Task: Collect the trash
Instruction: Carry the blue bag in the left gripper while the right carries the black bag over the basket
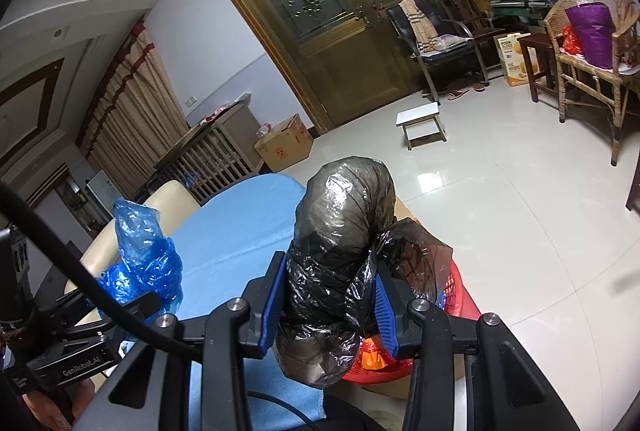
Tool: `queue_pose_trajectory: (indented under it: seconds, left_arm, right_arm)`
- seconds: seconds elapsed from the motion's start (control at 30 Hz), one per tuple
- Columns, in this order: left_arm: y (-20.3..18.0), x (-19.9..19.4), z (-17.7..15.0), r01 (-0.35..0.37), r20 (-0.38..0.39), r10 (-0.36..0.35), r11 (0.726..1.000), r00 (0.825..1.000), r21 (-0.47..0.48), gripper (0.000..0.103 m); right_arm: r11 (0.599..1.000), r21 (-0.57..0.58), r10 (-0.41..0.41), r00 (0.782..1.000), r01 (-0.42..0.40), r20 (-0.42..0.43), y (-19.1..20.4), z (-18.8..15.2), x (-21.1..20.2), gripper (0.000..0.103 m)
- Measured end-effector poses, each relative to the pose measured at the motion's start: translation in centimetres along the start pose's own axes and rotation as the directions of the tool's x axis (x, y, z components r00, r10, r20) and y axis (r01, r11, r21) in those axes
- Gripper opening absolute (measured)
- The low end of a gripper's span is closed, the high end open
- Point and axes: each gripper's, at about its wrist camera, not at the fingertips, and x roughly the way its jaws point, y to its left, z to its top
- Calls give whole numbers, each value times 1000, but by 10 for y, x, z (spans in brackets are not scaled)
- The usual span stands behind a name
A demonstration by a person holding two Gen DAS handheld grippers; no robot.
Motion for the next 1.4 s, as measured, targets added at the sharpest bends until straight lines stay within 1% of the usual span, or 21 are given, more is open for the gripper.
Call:
queue_pose_trajectory:
  seconds: [0.2, 0.33, 0.43, 0.53, 0.63, 0.77, 1.17, 1.4]
  left_arm:
    - [-3, 7, 4, 51, -6, -50, 999, 999, 6, 65]
    - [-4, 13, 4, 121, -17, -121, 993, 992, 1, 65]
    - [-9, 18, 4, 129, -24, -129, 992, 991, 12, 65]
    - [-11, 24, 3, 162, -36, -162, 987, 986, 15, 65]
    - [-13, 30, 2, 178, -53, -176, 984, 983, 26, 65]
    - [-16, 38, 2, 183, -73, -180, 982, 981, 36, 65]
    - [-31, 50, 6, 153, -65, -148, 985, 987, 78, 65]
    - [-33, 61, 8, 156, -77, -150, 984, 986, 83, 65]
  right_arm:
    - [1000, 10, -14, 1000, 14, 8, -6, -1, -5, 44]
    - [999, 23, -28, 1000, 28, 8, -13, -3, -6, 44]
    - [999, 38, -35, 999, 35, 5, -19, -4, -6, 44]
    - [998, 48, -44, 999, 44, 0, -24, -4, -5, 44]
    - [997, 57, -53, 999, 54, -6, -25, -3, -4, 44]
    - [996, 65, -62, 998, 63, -16, -26, -2, 0, 44]
    - [994, 85, -70, 996, 73, -47, -27, -2, 15, 44]
    - [993, 86, -71, 995, 77, -73, -32, -2, 27, 44]
